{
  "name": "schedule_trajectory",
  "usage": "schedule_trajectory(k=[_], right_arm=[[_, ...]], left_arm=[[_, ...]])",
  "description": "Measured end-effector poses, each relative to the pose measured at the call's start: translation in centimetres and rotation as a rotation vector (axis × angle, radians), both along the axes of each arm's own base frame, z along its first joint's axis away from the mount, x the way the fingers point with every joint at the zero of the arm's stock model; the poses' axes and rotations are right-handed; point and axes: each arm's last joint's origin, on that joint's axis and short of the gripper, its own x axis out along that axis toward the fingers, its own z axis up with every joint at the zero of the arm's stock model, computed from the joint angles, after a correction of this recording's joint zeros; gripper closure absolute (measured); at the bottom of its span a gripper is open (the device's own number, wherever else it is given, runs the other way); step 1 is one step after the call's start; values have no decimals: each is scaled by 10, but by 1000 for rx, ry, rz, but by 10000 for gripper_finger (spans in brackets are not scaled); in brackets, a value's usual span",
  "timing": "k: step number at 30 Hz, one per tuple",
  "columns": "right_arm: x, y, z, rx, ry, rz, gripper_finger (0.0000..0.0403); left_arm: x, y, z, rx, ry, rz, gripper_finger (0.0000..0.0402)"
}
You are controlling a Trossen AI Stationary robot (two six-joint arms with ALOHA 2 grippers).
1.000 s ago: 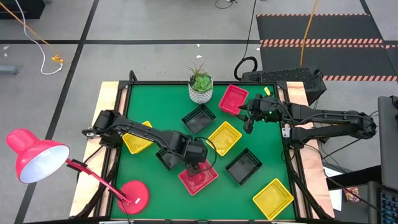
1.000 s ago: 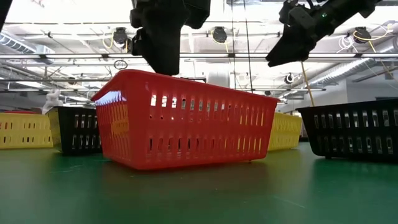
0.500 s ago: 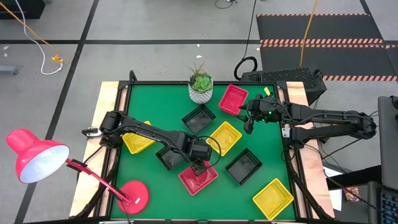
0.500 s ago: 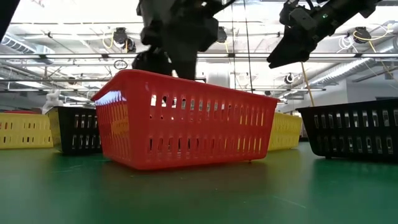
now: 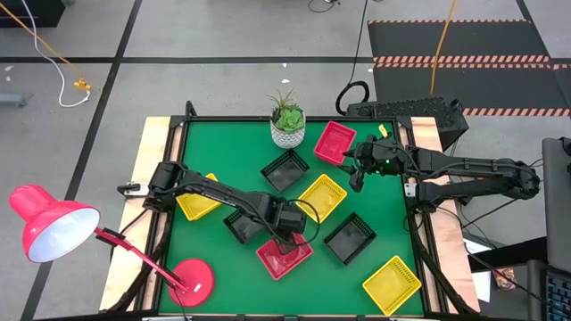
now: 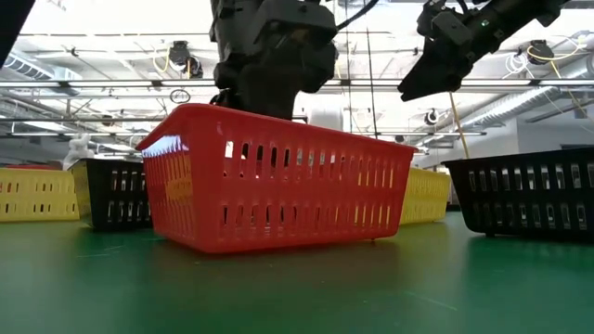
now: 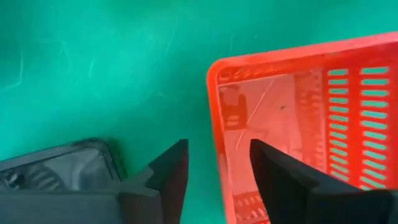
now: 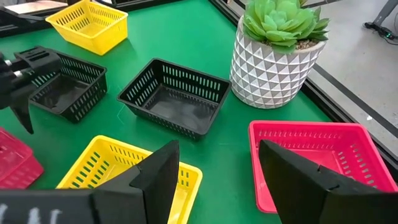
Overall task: Stack baskets by color
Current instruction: Stack the bottom orange bin on the top orange bins
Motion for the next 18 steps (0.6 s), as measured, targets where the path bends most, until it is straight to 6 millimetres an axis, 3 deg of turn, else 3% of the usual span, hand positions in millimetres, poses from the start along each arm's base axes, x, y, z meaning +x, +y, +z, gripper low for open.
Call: schedule_trajectory(k=[10,18], right_arm=[[-1,0,-1,-14,25,14,187],[-1,0,-2,-12,34,15,187]], left_arm=[[5,6,-4,-25,-16,-81,382],[10,13,4,-80,-77,-97,390]])
